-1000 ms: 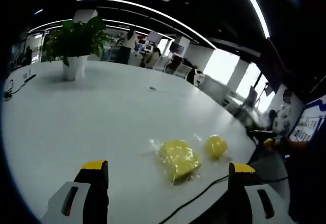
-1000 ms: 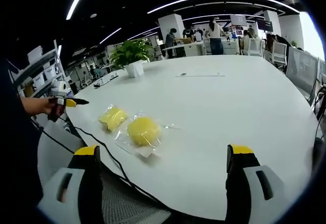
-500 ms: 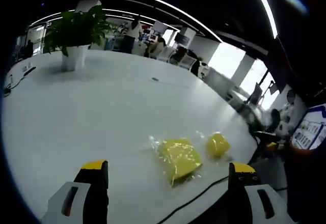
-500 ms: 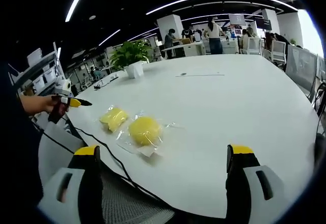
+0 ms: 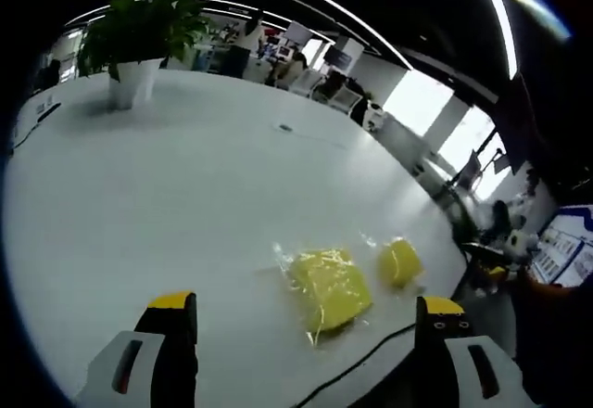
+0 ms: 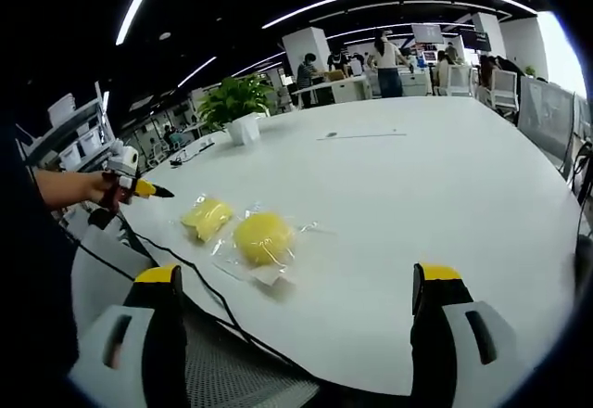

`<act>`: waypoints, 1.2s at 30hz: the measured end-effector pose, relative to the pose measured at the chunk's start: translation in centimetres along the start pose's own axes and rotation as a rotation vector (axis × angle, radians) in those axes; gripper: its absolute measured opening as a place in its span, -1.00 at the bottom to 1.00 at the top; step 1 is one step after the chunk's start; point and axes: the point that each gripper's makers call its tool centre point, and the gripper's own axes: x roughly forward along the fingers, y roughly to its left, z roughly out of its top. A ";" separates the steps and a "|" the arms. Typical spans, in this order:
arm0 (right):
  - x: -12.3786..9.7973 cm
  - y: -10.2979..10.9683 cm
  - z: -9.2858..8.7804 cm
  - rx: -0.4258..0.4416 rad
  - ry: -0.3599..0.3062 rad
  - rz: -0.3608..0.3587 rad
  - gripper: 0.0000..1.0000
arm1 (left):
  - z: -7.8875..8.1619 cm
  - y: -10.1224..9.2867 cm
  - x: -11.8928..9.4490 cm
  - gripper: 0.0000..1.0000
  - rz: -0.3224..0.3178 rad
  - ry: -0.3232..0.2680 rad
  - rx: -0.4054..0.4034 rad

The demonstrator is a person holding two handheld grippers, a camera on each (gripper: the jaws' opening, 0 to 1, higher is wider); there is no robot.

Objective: Compare the silicone blocks by pressing each to a similar depth, holding the contact briefly, and releasing to observe deformation and rebound differences across the visible hardness samples.

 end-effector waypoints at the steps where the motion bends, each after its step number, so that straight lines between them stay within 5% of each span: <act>1: 0.1 0.0 0.0 0.001 0.003 0.001 0.93 | 0.1 0.2 0.3 0.99 -0.002 0.004 -0.003; 19: 0.5 -0.2 -0.5 0.025 0.012 0.005 0.93 | 1.0 0.4 4.1 0.71 -0.079 0.109 -0.038; 23: 0.2 -0.8 -0.9 0.035 0.020 -0.007 0.93 | 1.0 0.6 5.0 0.50 -0.105 0.119 -0.060; 27: 0.3 -1.3 -0.9 0.046 0.020 -0.018 0.93 | 0.8 1.2 5.8 0.24 -0.146 0.112 -0.202; 36: 0.8 -1.2 -0.5 0.034 0.036 -0.007 0.93 | 0.5 1.9 6.9 -0.29 -0.197 0.122 -0.214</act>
